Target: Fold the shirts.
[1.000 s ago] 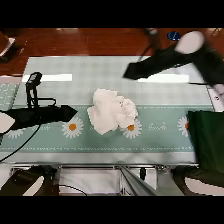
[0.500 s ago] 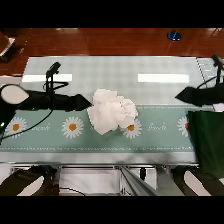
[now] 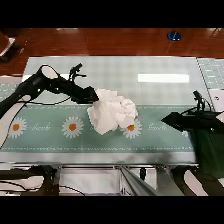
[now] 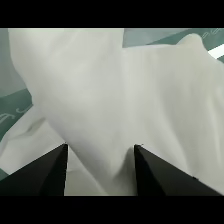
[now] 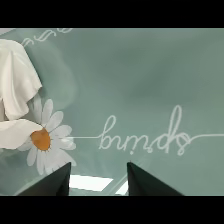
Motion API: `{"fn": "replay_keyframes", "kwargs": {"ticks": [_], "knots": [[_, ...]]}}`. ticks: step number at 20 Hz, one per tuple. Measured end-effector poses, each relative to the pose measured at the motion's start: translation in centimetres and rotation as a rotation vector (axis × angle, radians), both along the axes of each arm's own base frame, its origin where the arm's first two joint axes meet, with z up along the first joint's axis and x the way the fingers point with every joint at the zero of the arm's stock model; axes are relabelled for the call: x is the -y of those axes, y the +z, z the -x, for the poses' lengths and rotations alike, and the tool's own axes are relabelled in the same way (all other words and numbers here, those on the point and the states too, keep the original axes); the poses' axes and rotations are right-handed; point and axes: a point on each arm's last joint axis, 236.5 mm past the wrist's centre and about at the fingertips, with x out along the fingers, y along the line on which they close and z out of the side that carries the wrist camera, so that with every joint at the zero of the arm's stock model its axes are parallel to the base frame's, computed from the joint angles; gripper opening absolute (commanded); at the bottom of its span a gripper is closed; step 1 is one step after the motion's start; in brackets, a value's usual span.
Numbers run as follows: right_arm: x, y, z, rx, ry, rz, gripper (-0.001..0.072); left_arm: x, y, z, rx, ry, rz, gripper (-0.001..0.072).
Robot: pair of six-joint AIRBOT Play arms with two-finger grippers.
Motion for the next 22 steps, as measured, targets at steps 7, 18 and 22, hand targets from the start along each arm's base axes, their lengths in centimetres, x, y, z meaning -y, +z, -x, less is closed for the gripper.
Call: {"fn": "replay_keyframes", "kwargs": {"ticks": [7, 18, 22], "knots": [[-5.5, -2.6, -1.0, -0.046, 0.068, -0.081, 0.0406, 0.7, -2.4, 0.6, -0.063, -0.078, 0.018, 0.0016], [-11.8, -5.2, -7.6, -0.117, 0.226, -0.113, 0.0406, 0.1, -2.4, 0.3, -0.064, -0.085, 0.029, 0.0016], [-13.9, -6.1, -8.5, -0.137, 0.31, -0.113, 0.0024, 0.1, -2.3, 0.3, -0.064, -0.085, 0.029, 0.0016]]}}
